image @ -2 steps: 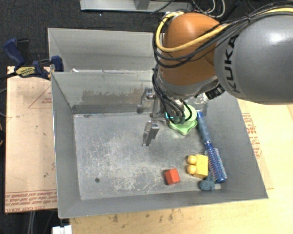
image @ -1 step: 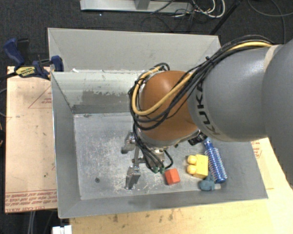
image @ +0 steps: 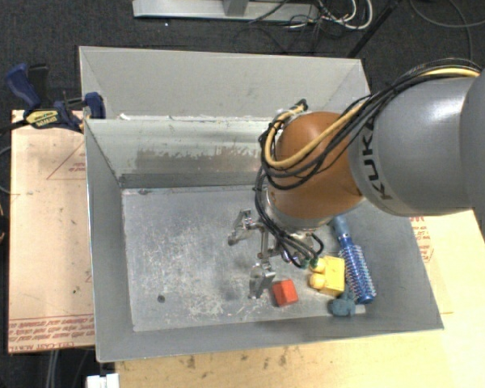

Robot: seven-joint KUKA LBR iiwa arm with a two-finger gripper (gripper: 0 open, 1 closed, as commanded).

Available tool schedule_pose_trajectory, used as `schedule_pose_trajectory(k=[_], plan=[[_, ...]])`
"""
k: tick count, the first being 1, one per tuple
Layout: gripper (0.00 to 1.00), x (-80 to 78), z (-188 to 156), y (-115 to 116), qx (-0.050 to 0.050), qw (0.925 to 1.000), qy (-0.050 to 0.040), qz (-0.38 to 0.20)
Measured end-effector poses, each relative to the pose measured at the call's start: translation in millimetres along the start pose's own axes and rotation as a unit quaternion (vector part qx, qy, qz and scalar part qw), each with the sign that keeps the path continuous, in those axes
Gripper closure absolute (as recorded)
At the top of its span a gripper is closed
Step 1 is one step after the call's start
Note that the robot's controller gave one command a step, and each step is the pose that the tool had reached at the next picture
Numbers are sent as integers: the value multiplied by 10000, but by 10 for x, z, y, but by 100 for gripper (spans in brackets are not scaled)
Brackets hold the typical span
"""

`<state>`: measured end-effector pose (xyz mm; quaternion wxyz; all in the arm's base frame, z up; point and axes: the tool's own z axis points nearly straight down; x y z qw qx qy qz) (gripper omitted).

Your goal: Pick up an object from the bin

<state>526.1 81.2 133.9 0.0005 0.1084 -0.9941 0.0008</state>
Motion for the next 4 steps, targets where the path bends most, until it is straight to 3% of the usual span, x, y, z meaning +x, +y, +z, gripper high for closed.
schedule_pose_trajectory(k=[1, 2, 3, 4], plan=[[0, 572, 497, -1085, 5, 9982, -11, -604], [0, 498, 576, -922, 23, 9987, -46, -499], [100, 482, 567, -904, 8, 9988, -82, -491], [100, -578, 271, -511, -9, 9952, -75, -976]])
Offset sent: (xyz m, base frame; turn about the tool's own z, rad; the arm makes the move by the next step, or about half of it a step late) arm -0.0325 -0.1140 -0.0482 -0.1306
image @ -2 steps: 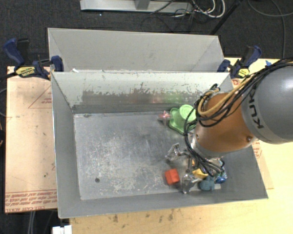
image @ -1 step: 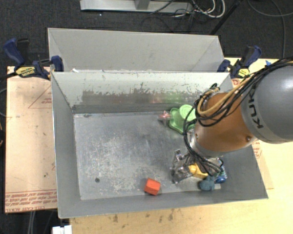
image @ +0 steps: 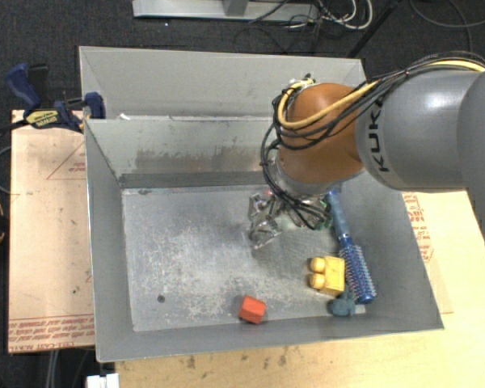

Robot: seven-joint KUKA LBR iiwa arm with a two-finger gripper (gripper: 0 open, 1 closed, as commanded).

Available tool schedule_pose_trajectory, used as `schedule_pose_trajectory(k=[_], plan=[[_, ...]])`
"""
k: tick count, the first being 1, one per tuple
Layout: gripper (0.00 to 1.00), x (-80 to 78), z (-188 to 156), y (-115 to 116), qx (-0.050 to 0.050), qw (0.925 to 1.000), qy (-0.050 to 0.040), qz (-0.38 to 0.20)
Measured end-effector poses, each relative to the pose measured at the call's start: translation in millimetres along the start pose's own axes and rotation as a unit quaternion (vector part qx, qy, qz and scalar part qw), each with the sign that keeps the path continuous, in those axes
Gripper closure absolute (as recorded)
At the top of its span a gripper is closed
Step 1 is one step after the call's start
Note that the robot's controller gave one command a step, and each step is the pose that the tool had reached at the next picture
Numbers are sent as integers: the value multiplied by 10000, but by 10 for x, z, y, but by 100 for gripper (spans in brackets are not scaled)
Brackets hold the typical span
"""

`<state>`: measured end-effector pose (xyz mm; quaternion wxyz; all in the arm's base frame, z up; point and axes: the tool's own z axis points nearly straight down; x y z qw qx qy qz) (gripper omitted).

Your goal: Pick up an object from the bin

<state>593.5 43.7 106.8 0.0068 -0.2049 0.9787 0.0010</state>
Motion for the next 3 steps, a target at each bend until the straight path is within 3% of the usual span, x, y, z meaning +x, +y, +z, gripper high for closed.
schedule_pose_trajectory(k=[1, 2, 3], plan=[[0, 50, 25, -14, -10, 10000, 52, 22], [0, -720, 318, 88, -5, 9945, 49, -1043], [0, 229, -296, -18, -5, 9879, 63, -1551]])
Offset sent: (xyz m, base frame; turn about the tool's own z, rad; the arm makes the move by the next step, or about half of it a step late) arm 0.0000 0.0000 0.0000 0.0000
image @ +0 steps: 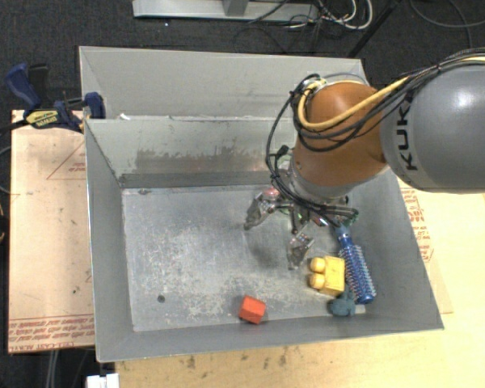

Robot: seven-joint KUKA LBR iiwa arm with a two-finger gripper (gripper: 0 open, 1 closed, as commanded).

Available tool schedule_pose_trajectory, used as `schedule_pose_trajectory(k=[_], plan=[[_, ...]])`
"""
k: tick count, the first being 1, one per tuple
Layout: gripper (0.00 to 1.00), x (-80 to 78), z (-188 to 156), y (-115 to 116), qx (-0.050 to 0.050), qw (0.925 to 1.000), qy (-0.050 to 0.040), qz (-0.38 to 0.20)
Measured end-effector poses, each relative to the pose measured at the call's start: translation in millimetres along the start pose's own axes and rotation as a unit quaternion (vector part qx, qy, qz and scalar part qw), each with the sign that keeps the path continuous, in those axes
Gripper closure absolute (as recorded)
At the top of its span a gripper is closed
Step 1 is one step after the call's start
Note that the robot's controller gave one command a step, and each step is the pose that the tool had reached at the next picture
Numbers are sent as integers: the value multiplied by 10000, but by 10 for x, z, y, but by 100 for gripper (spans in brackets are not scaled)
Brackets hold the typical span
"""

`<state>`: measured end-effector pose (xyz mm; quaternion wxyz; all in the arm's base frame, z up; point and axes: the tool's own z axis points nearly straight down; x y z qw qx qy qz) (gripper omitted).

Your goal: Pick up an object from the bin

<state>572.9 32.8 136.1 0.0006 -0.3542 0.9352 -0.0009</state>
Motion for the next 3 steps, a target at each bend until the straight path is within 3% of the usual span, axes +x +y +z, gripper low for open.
schedule_pose_trajectory(k=[1, 2, 3], plan=[[0, 202, 607, -60, 10, 9824, -55, -1867], [0, 1189, -34, 33, -6, 9685, 5, -2491], [0, 1349, 464, -304, -56, 9386, -53, -3450]])
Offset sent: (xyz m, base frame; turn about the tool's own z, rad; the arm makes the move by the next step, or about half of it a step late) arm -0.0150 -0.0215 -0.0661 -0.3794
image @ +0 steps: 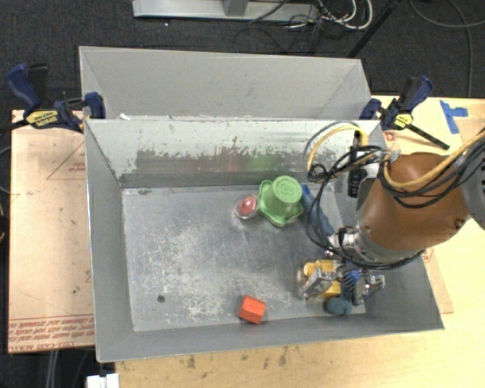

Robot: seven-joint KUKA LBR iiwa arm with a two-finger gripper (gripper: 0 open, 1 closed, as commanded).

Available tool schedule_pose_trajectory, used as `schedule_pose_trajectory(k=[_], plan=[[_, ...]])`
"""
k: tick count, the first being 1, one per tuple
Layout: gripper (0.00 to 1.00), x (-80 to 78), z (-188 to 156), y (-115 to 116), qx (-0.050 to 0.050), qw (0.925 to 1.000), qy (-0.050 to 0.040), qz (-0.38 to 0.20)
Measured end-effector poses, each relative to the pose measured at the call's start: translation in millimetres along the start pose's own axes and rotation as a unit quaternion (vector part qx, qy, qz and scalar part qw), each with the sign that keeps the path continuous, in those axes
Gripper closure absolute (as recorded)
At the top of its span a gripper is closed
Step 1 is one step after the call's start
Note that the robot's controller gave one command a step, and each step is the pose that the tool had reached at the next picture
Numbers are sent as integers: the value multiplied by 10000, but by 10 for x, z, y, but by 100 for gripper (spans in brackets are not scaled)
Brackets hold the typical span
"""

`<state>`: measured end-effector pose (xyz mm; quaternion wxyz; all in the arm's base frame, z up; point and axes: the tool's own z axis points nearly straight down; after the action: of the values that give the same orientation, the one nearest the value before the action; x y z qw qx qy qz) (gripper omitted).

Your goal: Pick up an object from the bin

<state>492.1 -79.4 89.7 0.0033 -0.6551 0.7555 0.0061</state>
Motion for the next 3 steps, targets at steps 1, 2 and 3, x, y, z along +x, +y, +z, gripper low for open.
schedule_pose_trajectory(k=[1, 2, 3], plan=[[100, 60, -4, -18, 22, 10000, 49, 9], [100, 5, -1445, -51, 74, 9998, 55, 167], [100, -221, -314, -89, -11, 9907, 46, -1359]])
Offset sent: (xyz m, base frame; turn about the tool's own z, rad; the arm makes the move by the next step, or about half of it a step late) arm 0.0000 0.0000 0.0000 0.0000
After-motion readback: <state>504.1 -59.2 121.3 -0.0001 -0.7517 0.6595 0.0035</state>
